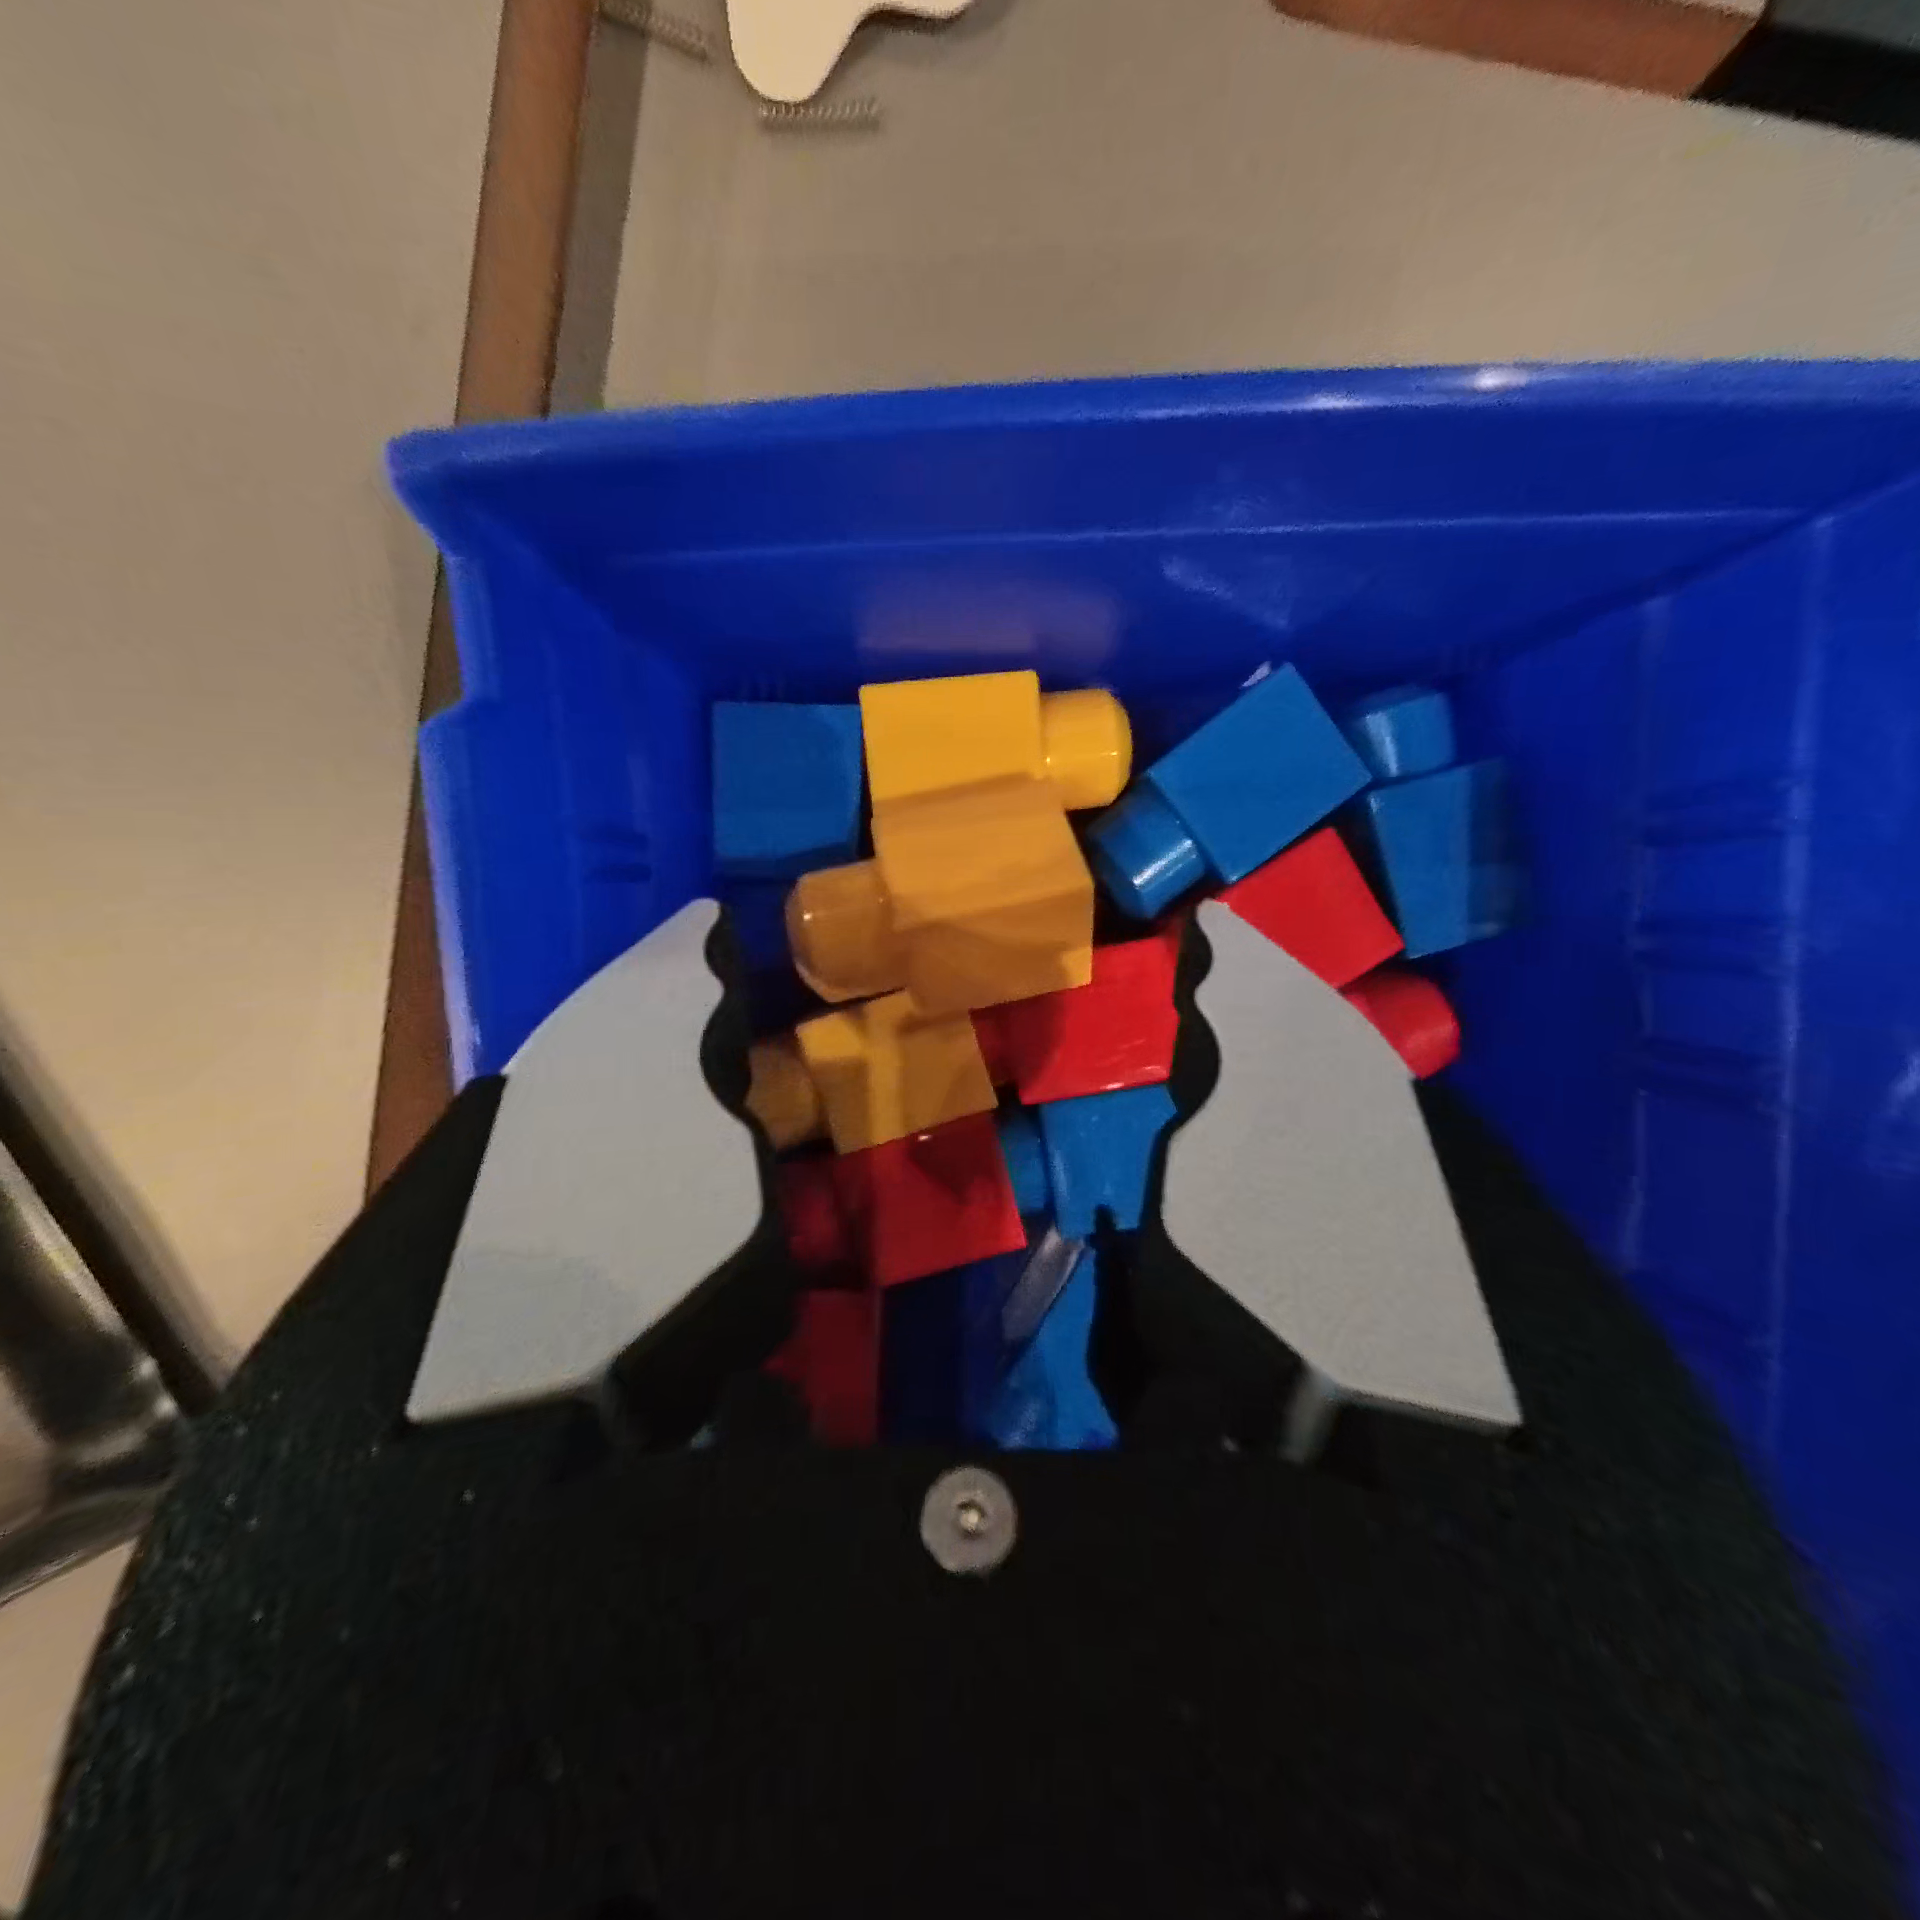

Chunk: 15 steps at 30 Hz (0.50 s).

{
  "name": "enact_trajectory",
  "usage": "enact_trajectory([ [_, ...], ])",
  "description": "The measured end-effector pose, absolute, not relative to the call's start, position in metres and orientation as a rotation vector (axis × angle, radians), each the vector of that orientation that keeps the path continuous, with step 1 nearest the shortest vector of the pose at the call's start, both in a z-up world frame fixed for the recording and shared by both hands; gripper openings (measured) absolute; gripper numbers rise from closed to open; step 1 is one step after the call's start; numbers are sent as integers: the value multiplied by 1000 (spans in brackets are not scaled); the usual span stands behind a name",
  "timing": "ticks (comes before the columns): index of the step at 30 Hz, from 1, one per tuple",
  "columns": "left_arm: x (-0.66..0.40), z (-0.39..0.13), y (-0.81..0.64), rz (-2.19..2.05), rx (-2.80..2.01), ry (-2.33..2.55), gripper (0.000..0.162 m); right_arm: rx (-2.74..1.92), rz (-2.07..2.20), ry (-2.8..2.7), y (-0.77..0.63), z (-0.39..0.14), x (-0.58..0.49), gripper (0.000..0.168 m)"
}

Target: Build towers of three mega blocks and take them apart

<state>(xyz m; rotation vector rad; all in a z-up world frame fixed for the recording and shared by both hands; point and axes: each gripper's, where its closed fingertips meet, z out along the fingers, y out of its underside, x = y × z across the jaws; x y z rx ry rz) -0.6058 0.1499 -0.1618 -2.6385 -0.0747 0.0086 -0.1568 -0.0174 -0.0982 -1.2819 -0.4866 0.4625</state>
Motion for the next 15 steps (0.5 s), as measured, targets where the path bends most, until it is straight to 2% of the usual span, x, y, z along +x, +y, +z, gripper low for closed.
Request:
enact_trajectory([
  [3,-607,-168,151,75,-2685,-29,70,-1280,465,-488,-18,-98,-157,0],
  [9,-607,-183,151,156,-2744,10,75,-1277,471,-487,-18,-97,-158,0],
  [11,-607,-187,153,157,-2749,28,65,-1276,469,-489,-18,-97,-158,0],
  [15,-605,-171,160,140,-2620,63,63,-1272,461,-489,-19,-96,-157,0],
])
